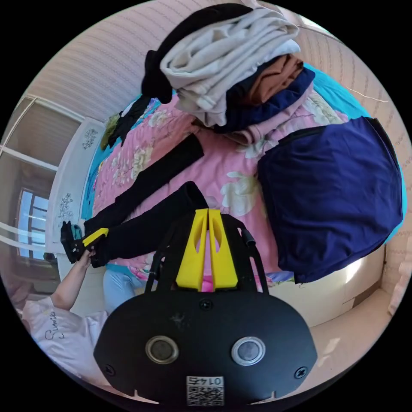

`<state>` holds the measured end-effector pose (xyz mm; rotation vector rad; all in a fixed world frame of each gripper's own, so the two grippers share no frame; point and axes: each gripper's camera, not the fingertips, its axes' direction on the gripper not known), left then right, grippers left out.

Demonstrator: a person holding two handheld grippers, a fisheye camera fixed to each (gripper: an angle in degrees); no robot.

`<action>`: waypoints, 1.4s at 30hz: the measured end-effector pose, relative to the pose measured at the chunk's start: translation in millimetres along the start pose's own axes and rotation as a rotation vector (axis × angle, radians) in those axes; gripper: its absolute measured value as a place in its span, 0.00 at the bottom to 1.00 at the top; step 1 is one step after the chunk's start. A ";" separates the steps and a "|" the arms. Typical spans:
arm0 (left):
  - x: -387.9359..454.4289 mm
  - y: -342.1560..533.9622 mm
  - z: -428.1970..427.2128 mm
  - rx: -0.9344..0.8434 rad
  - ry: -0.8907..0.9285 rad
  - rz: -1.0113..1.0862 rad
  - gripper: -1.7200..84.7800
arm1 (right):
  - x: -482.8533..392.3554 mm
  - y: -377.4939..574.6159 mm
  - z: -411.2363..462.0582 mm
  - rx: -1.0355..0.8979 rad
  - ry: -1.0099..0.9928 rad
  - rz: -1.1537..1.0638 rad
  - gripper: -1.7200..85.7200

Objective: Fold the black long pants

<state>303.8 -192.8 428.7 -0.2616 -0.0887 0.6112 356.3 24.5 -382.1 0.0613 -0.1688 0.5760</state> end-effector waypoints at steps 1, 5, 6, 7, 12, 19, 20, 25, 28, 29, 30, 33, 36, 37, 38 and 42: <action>0.2 3.4 -5.1 0.040 0.004 0.003 0.01 | 5.1 4.0 0.5 0.028 -0.058 0.019 0.06; 11.4 25.9 -18.9 0.094 0.054 0.032 0.02 | 14.1 19.5 9.5 0.065 -0.039 0.050 0.12; 15.0 29.4 -18.0 0.091 0.054 0.042 0.02 | 18.1 21.4 17.2 0.048 -0.059 0.074 0.14; 23.6 35.9 -12.8 0.080 0.042 0.070 0.03 | 21.0 20.7 25.4 0.030 -0.105 0.087 0.15; 35.2 43.4 37.4 -0.041 0.031 0.017 0.04 | 23.2 13.7 34.2 0.072 -0.220 0.133 0.08; 47.8 34.3 47.5 0.007 0.094 0.041 0.01 | 23.7 34.5 -28.3 0.095 -0.259 0.022 0.03; 50.8 34.8 53.0 0.007 0.101 0.056 0.01 | 25.9 37.4 -31.1 0.088 -0.261 0.019 0.03; 54.1 33.7 81.7 -0.054 0.152 0.052 0.01 | 50.2 38.8 1.6 -0.041 -0.147 0.113 0.04; 50.8 31.2 71.3 0.000 0.142 0.074 0.02 | 63.9 44.0 -14.9 0.096 -0.172 0.263 0.05; 47.4 28.3 66.5 0.022 0.146 0.084 0.02 | 65.2 45.4 -20.7 0.139 -0.179 0.276 0.05; 45.5 26.1 64.5 0.032 0.148 0.088 0.02 | 64.7 46.5 -31.9 0.224 -0.187 0.278 0.06; 36.1 -4.1 59.5 0.066 0.130 0.129 0.02 | 47.9 30.4 -44.4 0.378 -0.225 0.175 0.07; 31.3 -40.6 65.0 0.093 0.113 0.170 0.01 | 29.0 -11.9 -28.0 0.380 -0.305 0.052 0.08; 28.9 -63.2 70.9 0.099 0.117 0.187 0.01 | 23.9 -31.3 -16.7 0.370 -0.323 0.024 0.09; 27.7 -88.4 77.8 0.107 0.117 0.205 0.01 | 22.0 -41.1 -10.7 0.363 -0.331 0.013 0.10; 34.2 -171.8 105.4 0.131 0.114 0.255 0.02 | 13.2 -101.2 25.2 0.317 -0.316 -0.074 0.15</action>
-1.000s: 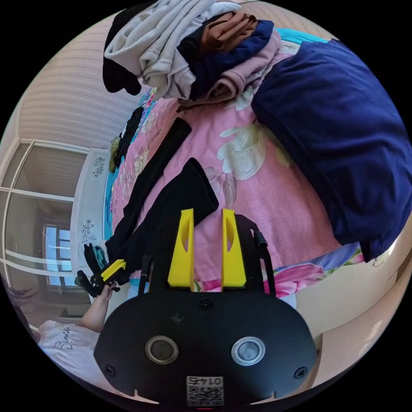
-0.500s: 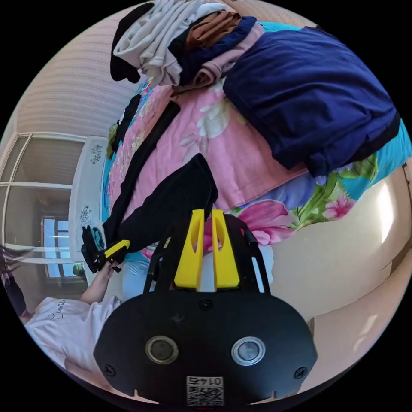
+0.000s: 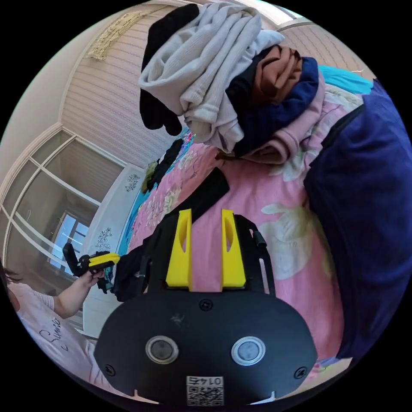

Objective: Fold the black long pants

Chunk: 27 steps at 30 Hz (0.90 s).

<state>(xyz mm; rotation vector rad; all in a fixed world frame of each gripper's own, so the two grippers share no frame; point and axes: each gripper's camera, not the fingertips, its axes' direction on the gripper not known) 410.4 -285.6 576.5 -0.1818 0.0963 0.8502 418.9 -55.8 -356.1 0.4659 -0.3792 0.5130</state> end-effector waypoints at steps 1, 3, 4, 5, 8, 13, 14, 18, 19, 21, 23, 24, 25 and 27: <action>-2.8 -26.6 17.7 -0.014 -0.003 0.022 0.02 | 3.3 -8.6 10.1 -0.038 -0.010 -0.016 0.17; -1.6 -76.5 51.9 -0.044 -0.023 0.075 0.02 | 8.7 -15.1 17.6 -0.053 -0.028 -0.023 0.16; 0.0 -87.7 59.1 -0.041 -0.025 0.096 0.02 | 11.8 -18.7 17.5 -0.027 -0.069 -0.026 0.15; 3.6 -109.1 71.7 -0.027 -0.028 0.127 0.02 | 12.4 -21.1 17.5 -0.019 -0.090 -0.033 0.15; 12.3 -155.5 102.1 0.013 -0.025 0.177 0.03 | 10.5 -34.4 19.3 -0.042 -0.090 -0.070 0.14; 12.7 -205.3 175.1 0.028 0.018 0.125 0.04 | 18.9 -46.4 22.9 -0.065 -0.120 -0.030 0.07; 11.9 -213.6 190.8 0.021 0.046 0.101 0.05 | 19.2 -47.1 21.9 -0.059 -0.125 -0.030 0.06; 13.3 -233.0 237.0 -0.057 0.116 0.071 0.10 | 15.9 -53.0 17.1 -0.035 -0.122 -0.054 0.03; 14.4 -237.5 253.3 -0.110 0.120 0.068 0.11 | 18.0 -55.7 17.1 -0.038 -0.137 -0.045 0.03; 14.1 -246.2 270.0 -0.150 0.138 0.046 0.11 | 21.7 -59.2 16.6 -0.041 -0.167 -0.031 0.02; 14.5 -255.4 274.5 -0.178 0.165 0.054 0.08 | 21.5 -61.7 13.9 -0.030 -0.190 -0.044 0.02; 15.2 -258.6 274.8 -0.184 0.166 0.057 0.07 | 17.0 -62.3 8.3 0.003 -0.210 -0.096 0.02; 18.6 -265.1 274.3 -0.195 0.162 0.076 0.04 | 10.4 -63.5 0.8 0.040 -0.220 -0.166 0.02; 33.9 -275.5 270.0 -0.190 0.130 0.181 0.02 | 1.9 -65.4 -10.1 0.083 -0.180 -0.240 0.02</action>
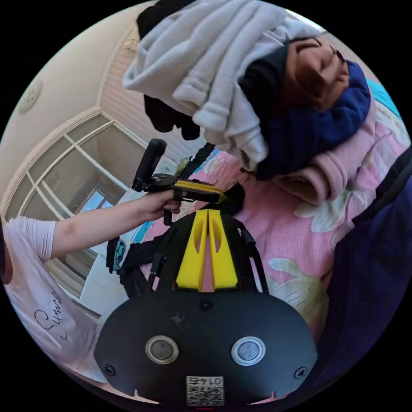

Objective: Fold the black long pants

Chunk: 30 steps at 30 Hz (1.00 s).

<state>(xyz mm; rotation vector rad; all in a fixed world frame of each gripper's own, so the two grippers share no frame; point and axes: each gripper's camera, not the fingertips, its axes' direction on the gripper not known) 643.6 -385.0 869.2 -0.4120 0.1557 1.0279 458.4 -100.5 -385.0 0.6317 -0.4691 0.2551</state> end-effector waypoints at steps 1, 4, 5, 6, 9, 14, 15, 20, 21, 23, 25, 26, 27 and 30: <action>3.8 -2.4 -0.4 -0.004 -0.015 0.026 0.01 | -3.1 -1.6 -5.2 0.018 0.053 -0.022 0.02; 17.0 -10.0 5.0 -0.023 -0.062 0.110 0.01 | 6.7 -5.4 -5.8 -0.009 0.195 0.053 0.04; 18.1 -11.1 8.4 -0.020 -0.063 0.109 0.01 | 11.0 -6.2 -4.2 -0.019 0.210 0.086 0.05; 17.9 -11.8 11.2 -0.013 -0.047 0.100 0.01 | 20.1 -8.5 0.4 -0.046 0.215 0.148 0.09; 19.0 -11.0 12.6 0.017 -0.012 0.092 0.01 | 27.9 -16.3 11.9 -0.120 0.181 0.171 0.14; 26.3 -10.0 -1.1 0.075 0.017 0.122 0.01 | 26.7 -22.0 13.0 -0.134 0.165 0.141 0.06; 26.3 -10.3 -2.8 0.077 0.016 0.120 0.01 | 28.3 -22.5 9.8 -0.119 0.140 0.142 0.05; 27.5 -16.9 -7.3 0.069 0.002 0.082 0.01 | 19.4 -29.2 -18.6 -0.006 -0.043 0.010 0.02; 28.6 -18.0 -6.6 0.069 0.005 0.081 0.01 | 16.0 -30.1 -28.4 0.025 -0.054 -0.034 0.02; 35.6 -21.8 -0.2 0.060 0.020 0.097 0.01 | 20.1 -30.0 -38.1 0.029 -0.043 -0.028 0.02; 41.4 -24.0 8.9 0.035 -0.007 0.104 0.01 | 37.8 -26.0 -41.3 0.009 -0.028 0.049 0.02; 44.1 -24.7 13.9 0.024 -0.023 0.106 0.01 | 42.6 -25.1 -39.9 -0.004 -0.027 0.072 0.02; 44.9 -24.9 15.1 0.021 -0.030 0.103 0.02 | 49.8 -24.0 -35.3 -0.026 -0.025 0.107 0.03; 43.4 -23.6 11.5 0.026 -0.019 0.072 0.02 | 49.6 -24.7 -13.6 -0.046 -0.033 0.112 0.06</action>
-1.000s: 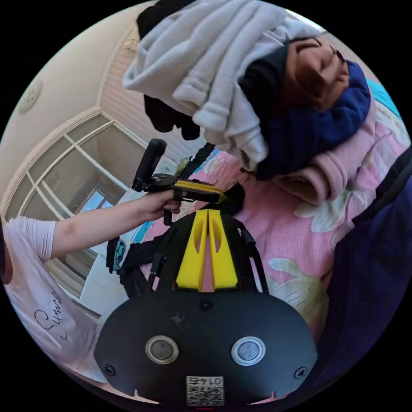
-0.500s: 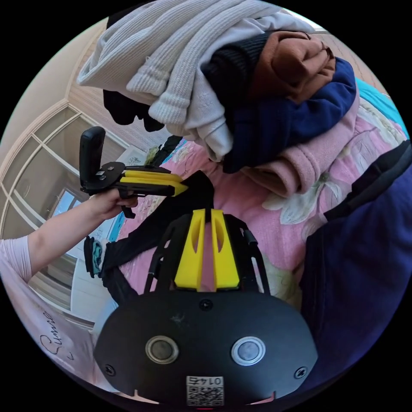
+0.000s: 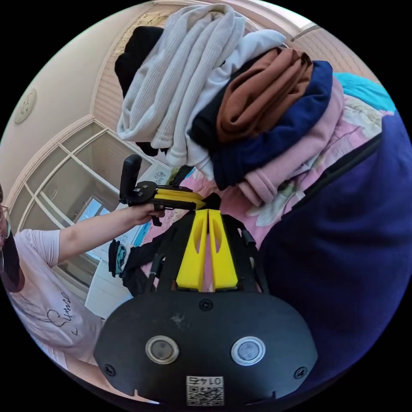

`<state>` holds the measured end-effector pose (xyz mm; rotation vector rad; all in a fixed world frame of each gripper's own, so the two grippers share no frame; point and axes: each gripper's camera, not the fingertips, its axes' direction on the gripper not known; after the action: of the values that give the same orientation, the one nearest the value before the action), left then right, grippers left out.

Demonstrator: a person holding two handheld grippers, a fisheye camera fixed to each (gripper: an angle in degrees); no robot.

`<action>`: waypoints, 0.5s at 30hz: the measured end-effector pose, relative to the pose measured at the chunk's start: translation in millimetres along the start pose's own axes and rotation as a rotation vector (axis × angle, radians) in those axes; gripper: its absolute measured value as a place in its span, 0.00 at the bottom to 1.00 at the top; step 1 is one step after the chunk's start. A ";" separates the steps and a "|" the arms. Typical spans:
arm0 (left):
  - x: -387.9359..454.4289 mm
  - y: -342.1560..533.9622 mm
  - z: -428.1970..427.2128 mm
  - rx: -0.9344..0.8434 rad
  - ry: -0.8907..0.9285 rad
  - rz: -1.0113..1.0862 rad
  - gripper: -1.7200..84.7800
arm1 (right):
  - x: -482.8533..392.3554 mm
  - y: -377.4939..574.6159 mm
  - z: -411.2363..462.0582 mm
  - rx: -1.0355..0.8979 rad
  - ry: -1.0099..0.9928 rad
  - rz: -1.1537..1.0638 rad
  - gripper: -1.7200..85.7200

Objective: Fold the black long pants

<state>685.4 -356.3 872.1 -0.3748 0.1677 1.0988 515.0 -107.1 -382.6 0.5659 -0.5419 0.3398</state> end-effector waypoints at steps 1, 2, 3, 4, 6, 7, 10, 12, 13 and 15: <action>-0.6 0.7 -1.9 0.003 0.006 -0.003 0.02 | -1.5 -2.5 14.7 -0.046 0.003 0.012 0.09; -1.7 2.1 -6.6 0.009 0.015 -0.008 0.02 | -2.8 -3.2 22.8 -0.073 0.008 0.010 0.11; -2.1 2.8 -9.1 0.011 0.018 -0.011 0.02 | -6.5 -3.6 39.8 -0.141 0.052 -0.008 0.11; -2.7 4.2 -14.5 0.014 0.019 -0.015 0.03 | -10.3 -3.6 52.3 -0.194 0.148 -0.013 0.10; -2.5 6.8 -24.4 0.014 0.016 -0.019 0.04 | -16.9 -3.2 55.0 -0.191 0.219 -0.033 0.07; -2.1 7.4 -26.6 0.014 0.016 -0.019 0.04 | -18.5 -2.6 52.9 -0.186 0.188 -0.054 0.05; 1.7 9.5 -38.8 0.019 0.035 -0.012 0.06 | -14.6 0.0 41.7 -0.167 0.073 -0.064 0.03; 7.1 11.9 -48.4 0.028 0.048 0.001 0.07 | -13.9 2.0 35.5 -0.165 0.038 -0.076 0.03; 8.5 12.7 -50.3 0.029 0.050 0.004 0.07 | -14.9 3.4 34.5 -0.182 0.031 -0.091 0.03; 12.7 15.4 -53.5 0.017 0.053 0.013 0.07 | -16.2 5.5 37.4 -0.223 0.052 -0.100 0.03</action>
<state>680.1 -359.6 815.3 -0.3879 0.2266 1.1006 485.0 -127.1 -363.0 0.3661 -0.4918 0.1953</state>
